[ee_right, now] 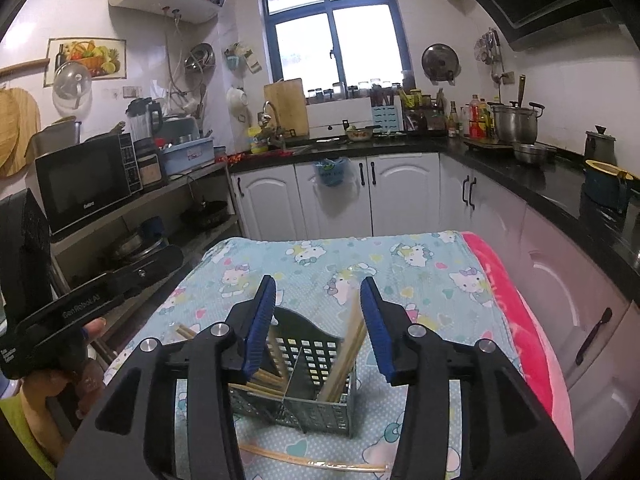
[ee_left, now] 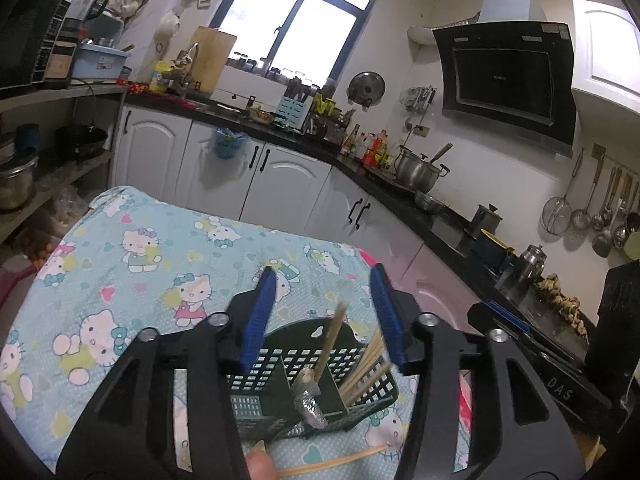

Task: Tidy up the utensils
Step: 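Withdraw both tools from the caddy toward the remaining chopsticks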

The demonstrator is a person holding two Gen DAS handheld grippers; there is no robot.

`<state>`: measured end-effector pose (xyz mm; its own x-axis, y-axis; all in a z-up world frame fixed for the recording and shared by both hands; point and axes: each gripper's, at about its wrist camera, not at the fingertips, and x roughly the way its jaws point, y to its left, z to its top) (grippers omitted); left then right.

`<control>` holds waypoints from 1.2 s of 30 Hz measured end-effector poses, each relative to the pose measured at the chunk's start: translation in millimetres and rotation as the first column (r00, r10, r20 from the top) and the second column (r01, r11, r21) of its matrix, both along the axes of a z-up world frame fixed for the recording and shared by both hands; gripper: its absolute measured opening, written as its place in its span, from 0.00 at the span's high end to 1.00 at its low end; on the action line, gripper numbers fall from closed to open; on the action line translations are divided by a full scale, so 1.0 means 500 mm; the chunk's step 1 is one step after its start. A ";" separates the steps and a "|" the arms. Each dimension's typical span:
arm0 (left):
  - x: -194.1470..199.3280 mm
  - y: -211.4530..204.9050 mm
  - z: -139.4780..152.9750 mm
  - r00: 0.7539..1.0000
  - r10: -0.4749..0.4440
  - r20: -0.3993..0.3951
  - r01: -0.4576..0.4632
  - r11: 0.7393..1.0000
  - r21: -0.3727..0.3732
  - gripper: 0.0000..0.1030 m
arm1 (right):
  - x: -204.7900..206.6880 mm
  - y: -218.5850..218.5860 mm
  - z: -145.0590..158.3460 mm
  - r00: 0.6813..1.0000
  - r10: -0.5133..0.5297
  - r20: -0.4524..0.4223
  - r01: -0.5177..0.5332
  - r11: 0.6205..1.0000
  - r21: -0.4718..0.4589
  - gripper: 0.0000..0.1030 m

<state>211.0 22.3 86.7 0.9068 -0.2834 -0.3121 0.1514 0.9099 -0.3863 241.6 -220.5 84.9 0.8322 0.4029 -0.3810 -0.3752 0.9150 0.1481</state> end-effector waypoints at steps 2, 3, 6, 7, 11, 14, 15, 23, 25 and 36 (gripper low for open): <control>-0.009 0.005 0.004 1.000 0.000 0.006 0.000 1.000 -0.011 0.47 | -0.006 -0.006 0.001 1.000 -0.002 0.002 0.002 1.000 0.007 0.55; -0.012 0.007 0.006 1.000 0.001 0.008 -0.001 1.000 -0.015 0.42 | -0.008 -0.008 0.002 1.000 -0.003 0.004 0.002 1.000 0.009 0.53; -0.025 0.012 0.012 1.000 0.006 0.015 -0.006 1.000 -0.021 0.32 | -0.016 -0.016 0.002 1.000 -0.008 0.006 0.008 1.000 0.015 0.53; -0.029 0.014 0.015 1.000 0.007 0.013 -0.007 1.000 -0.021 0.28 | -0.019 -0.018 0.003 1.000 -0.008 0.006 0.008 1.000 0.017 0.53; -0.046 0.023 0.020 1.000 0.005 -0.001 -0.005 0.999 -0.035 0.16 | -0.027 -0.026 0.003 1.000 -0.010 0.005 0.010 1.000 0.015 0.52; -0.062 0.033 0.023 1.000 0.007 0.000 -0.007 0.999 -0.053 0.10 | -0.030 -0.029 0.001 1.000 -0.015 0.005 0.015 1.000 0.016 0.50; -0.066 0.035 0.023 1.000 0.006 -0.002 -0.007 0.998 -0.055 0.10 | -0.034 -0.033 -0.002 1.000 -0.015 0.000 0.015 1.000 0.016 0.50; -0.097 0.047 0.013 0.999 -0.008 -0.033 0.006 0.998 -0.061 0.10 | -0.062 -0.043 -0.014 1.000 -0.002 -0.004 0.002 1.000 0.006 0.47; -0.103 0.051 0.010 0.999 -0.002 -0.043 0.000 0.998 -0.060 0.10 | -0.071 -0.044 -0.017 1.000 0.002 -0.003 -0.002 1.000 0.004 0.46; -0.130 0.072 -0.017 0.996 0.012 -0.089 -0.018 0.998 -0.067 0.10 | -0.106 -0.042 -0.026 0.999 0.033 -0.009 -0.033 0.999 -0.010 0.44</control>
